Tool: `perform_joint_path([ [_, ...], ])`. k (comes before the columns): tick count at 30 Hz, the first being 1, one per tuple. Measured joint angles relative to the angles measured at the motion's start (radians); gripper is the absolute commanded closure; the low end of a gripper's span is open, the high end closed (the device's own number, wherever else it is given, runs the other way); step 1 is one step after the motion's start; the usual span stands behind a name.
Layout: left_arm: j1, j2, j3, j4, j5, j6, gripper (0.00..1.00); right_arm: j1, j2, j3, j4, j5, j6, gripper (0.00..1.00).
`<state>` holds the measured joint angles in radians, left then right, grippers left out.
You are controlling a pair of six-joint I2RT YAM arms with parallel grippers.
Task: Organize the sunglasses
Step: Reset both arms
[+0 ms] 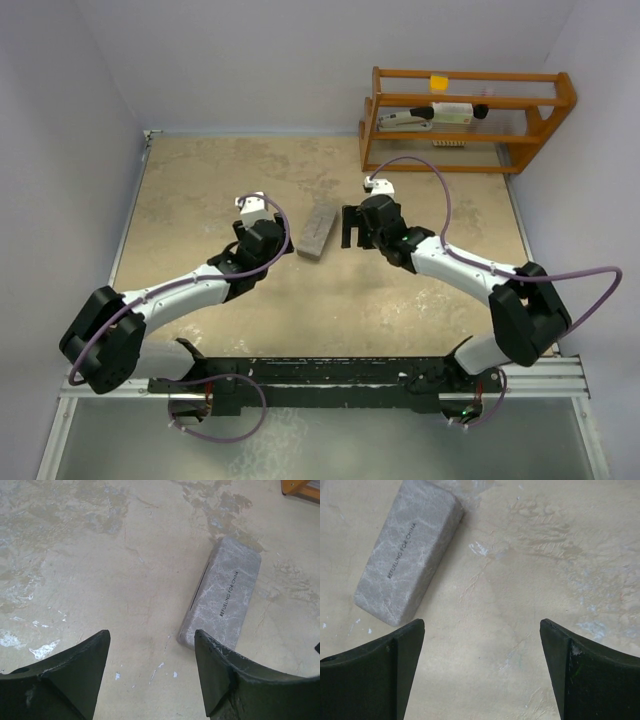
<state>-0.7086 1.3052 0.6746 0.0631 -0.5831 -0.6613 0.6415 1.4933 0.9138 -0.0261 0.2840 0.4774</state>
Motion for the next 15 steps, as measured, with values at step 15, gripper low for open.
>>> perform_joint_path([
  [15, 0.0, -0.026, -0.026, 0.014, -0.017, 0.029, 0.31, 0.0, -0.061, -0.046, -0.014, 0.048, -0.022, 0.01],
])
